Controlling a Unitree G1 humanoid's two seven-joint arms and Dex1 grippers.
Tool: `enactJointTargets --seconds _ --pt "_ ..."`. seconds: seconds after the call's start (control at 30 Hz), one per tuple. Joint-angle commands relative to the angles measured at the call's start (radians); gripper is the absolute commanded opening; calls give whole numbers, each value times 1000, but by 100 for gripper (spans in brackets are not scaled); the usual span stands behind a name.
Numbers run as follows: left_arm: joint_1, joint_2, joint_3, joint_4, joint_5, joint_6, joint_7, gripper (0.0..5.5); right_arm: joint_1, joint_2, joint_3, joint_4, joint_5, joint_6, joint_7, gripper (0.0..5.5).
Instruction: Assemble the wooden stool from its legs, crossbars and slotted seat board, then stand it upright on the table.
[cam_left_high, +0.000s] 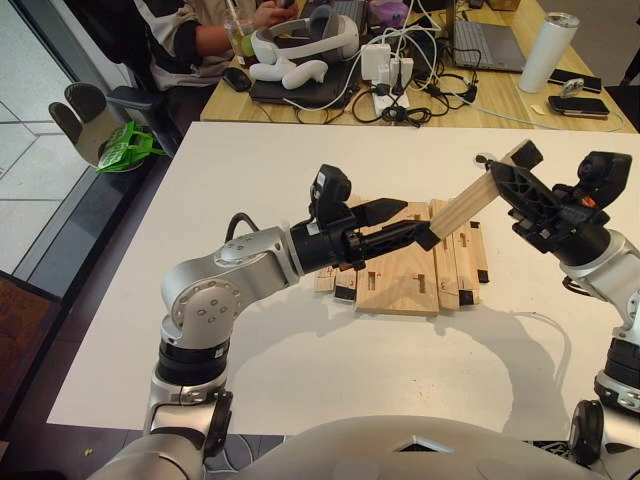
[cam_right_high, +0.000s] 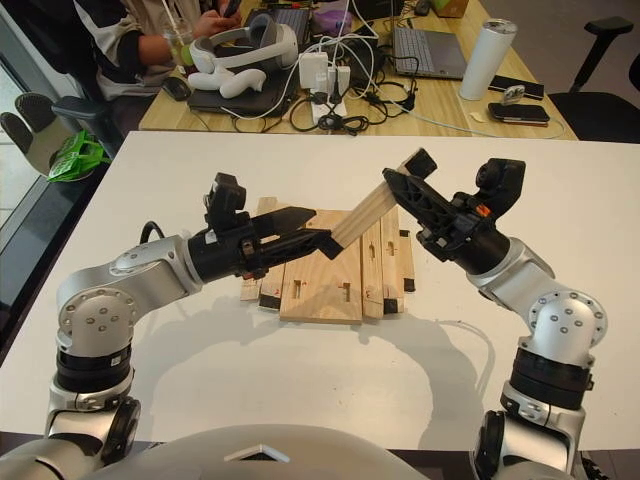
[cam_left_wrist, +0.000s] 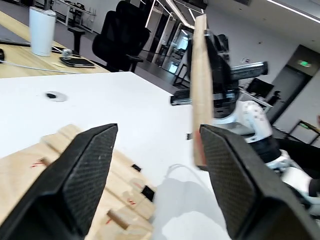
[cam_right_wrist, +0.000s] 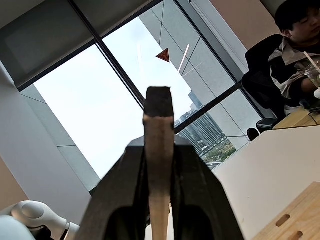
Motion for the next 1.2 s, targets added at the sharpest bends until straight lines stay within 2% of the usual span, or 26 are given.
enactJointTargets --seconds 0.03,0.17,0.3,0.4,0.5,0.57,0.7,0.87,1.03,1.2 --pt "17 29 6 26 94 -17 50 304 -24 -15 -7 -6 19 -5 -24 37" --pt "6 -3 22 63 200 -55 138 304 -9 11 -32 -9 -69 -86 -137 37" --pt "-14 -56 79 101 378 -167 320 304 -33 66 22 -15 -392 -274 -374 37" --pt "-22 -82 103 119 533 -273 436 304 -16 109 64 -26 -588 -390 -477 37" --pt "-14 -65 94 129 711 -386 504 304 29 94 185 -67 -850 -493 -529 37" --pt "-6 -68 103 132 780 -432 523 304 45 104 264 -117 -971 -489 -588 37" --pt "-4 -94 139 133 829 -464 536 304 76 204 449 -282 -1172 -404 -774 37" --pt "-5 -111 148 138 850 -466 518 304 81 241 592 -323 -1378 -395 -850 37" --pt "-1 -126 156 134 859 -461 505 304 109 307 634 -317 -1461 -362 -881 37" --pt "2 -130 162 130 869 -451 484 304 150 413 598 -305 -1473 -265 -924 37"
